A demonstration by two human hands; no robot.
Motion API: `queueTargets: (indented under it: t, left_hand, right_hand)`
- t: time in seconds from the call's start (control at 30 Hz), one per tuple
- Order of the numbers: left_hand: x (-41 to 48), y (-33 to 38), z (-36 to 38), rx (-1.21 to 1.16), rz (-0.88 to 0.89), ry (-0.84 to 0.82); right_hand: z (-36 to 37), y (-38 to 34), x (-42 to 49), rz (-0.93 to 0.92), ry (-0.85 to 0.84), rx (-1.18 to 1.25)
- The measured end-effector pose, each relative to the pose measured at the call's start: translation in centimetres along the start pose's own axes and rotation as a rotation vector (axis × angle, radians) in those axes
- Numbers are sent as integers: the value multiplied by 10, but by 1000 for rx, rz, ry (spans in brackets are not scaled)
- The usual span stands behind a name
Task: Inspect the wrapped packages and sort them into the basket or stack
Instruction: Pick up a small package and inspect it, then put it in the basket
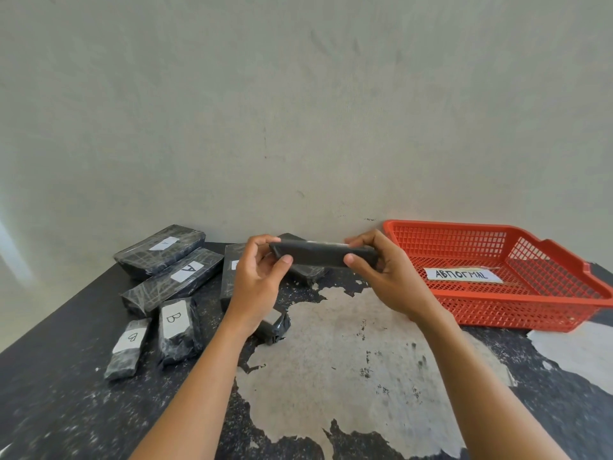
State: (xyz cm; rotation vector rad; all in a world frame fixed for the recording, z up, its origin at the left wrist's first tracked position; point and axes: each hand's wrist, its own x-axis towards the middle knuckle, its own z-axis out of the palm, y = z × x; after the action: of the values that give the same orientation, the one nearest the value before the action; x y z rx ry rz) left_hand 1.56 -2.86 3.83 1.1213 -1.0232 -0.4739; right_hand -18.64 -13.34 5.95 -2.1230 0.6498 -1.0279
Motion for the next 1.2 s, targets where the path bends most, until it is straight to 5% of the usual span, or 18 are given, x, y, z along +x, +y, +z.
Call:
queueTargets:
  t: [0.3, 0.6, 0.8, 1.07, 1.2]
  left_hand:
    - [-3, -2, 10, 134, 184, -9]
    - [-14, 4, 10, 58, 107, -222]
    - [-17, 3, 12, 260, 210, -10]
    - [-23, 5, 16, 308, 283, 93]
    - [-31, 7, 21, 202, 239, -19]
  right_hand:
    - [5, 5, 5, -171, 195, -581]
    - [5, 12, 8, -207, 142, -592]
    - [14, 6, 6, -160, 87, -559]
    - [31, -11, -2, 43, 120, -149]
    - [33, -23, -2, 271, 52, 324]
